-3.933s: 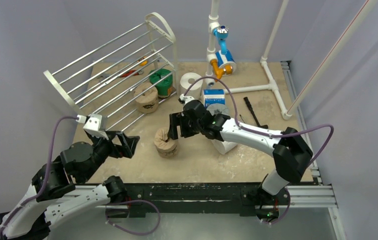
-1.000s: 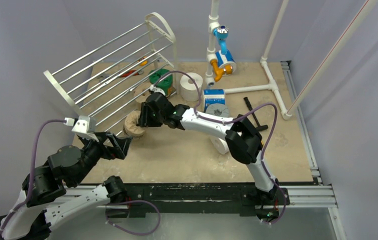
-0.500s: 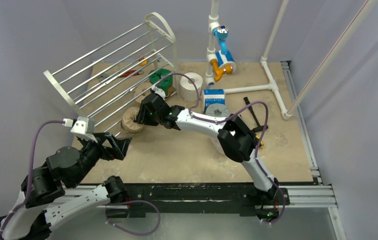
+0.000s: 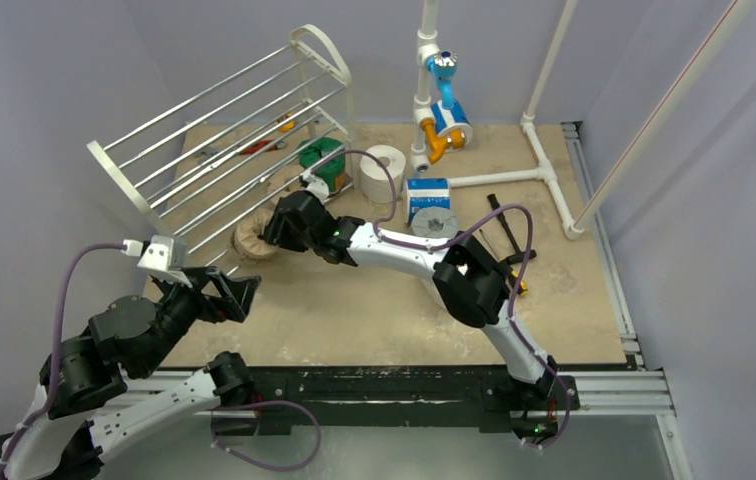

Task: Place and organize the paper towels onto the shelf
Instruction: Place the paper towel on the shelf.

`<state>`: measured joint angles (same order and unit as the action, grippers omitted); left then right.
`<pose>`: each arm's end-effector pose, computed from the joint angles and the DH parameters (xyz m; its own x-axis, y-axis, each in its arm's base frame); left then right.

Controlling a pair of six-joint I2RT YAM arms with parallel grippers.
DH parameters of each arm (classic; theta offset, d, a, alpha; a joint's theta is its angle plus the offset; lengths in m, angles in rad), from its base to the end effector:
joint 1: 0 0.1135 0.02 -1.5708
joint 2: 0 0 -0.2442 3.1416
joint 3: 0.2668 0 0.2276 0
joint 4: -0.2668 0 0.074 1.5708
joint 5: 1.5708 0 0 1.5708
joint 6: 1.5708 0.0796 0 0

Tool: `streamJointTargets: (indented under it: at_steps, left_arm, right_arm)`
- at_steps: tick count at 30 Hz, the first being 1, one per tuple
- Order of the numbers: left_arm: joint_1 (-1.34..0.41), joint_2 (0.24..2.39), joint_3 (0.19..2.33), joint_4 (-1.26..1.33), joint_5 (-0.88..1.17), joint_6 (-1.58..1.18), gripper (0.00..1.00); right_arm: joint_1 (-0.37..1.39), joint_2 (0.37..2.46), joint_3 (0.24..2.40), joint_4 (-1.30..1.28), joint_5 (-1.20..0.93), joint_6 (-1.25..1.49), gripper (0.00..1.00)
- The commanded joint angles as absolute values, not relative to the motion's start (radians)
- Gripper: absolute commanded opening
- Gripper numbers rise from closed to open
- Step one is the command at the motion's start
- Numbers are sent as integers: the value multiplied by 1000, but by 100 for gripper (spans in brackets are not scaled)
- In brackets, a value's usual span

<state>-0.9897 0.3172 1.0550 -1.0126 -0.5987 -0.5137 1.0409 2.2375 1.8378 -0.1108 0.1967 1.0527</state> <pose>0.0620 -0.0126 0.3438 -0.3227 -0.2481 -0.9134 0.2688 0.9013 -0.3398 0.2809 0.4488 0.2009 -0.7826 0.3497 -0.5150 -0.1618 0.6846 0.7107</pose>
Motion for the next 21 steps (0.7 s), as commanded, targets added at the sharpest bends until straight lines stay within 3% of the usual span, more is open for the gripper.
streamJointTargets:
  at_steps: [1,18,21]
  left_arm:
    - [-993,308,1075,-1006,-609,-515,100]
    - [-993,297,1067,-1014,-604,-522,100]
    - [-993,295,1066,-1017,-603,-526,100]
  right_arm:
    - [1048,2229,1902,-43,260,1106,40]
    - [1051,2276,1933,-40,317,1192,40]
    - [1052,2276,1928,-40,315,1200,44]
